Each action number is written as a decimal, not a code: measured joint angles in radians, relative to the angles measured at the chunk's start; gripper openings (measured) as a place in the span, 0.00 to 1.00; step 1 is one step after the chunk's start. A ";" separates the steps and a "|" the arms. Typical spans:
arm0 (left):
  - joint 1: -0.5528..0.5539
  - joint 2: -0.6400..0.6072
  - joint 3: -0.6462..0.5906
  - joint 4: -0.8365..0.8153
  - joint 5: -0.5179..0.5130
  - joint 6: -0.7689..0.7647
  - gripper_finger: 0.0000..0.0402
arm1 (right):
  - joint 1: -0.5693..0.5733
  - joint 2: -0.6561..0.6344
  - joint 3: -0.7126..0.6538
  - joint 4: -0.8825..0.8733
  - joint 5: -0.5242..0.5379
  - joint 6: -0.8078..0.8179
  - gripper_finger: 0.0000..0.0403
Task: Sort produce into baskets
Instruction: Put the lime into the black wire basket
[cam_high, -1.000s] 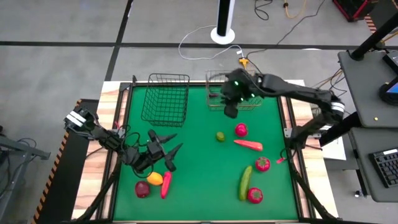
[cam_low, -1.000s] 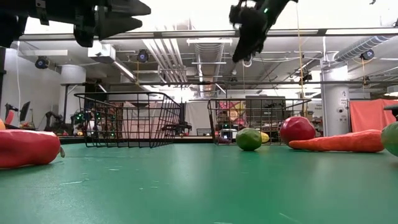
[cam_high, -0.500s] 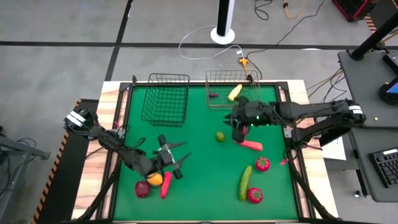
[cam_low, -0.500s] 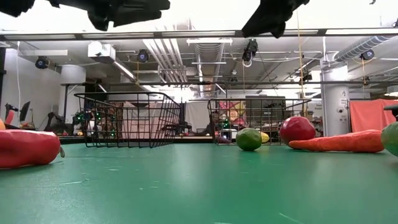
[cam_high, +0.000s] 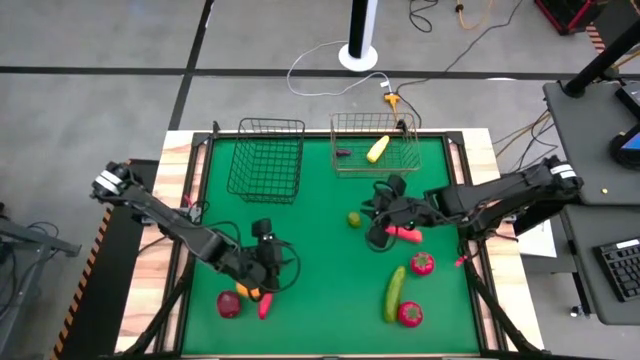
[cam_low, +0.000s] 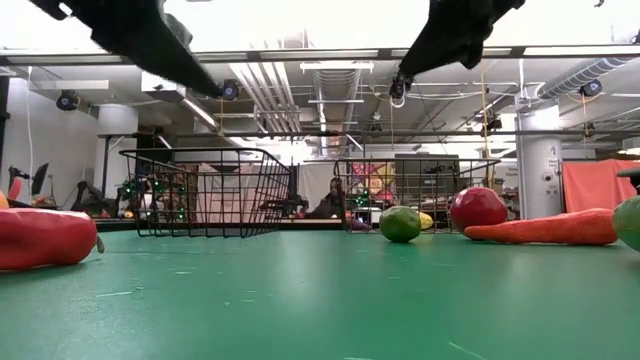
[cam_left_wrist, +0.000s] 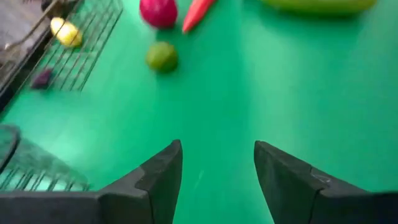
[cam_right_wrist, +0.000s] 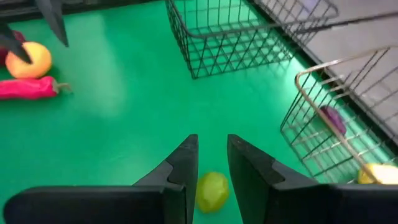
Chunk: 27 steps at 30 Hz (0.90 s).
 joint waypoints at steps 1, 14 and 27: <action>0.000 -0.006 0.000 -0.010 0.000 -0.003 0.45 | 0.000 0.009 -0.003 -0.002 0.000 0.021 0.19; 0.000 -0.028 -0.100 0.180 -0.079 0.060 0.44 | -0.007 0.256 0.077 -0.064 -0.060 0.213 0.46; 0.000 -0.037 -0.146 0.267 -0.134 0.101 0.44 | 0.003 0.452 0.084 -0.075 0.081 0.130 0.61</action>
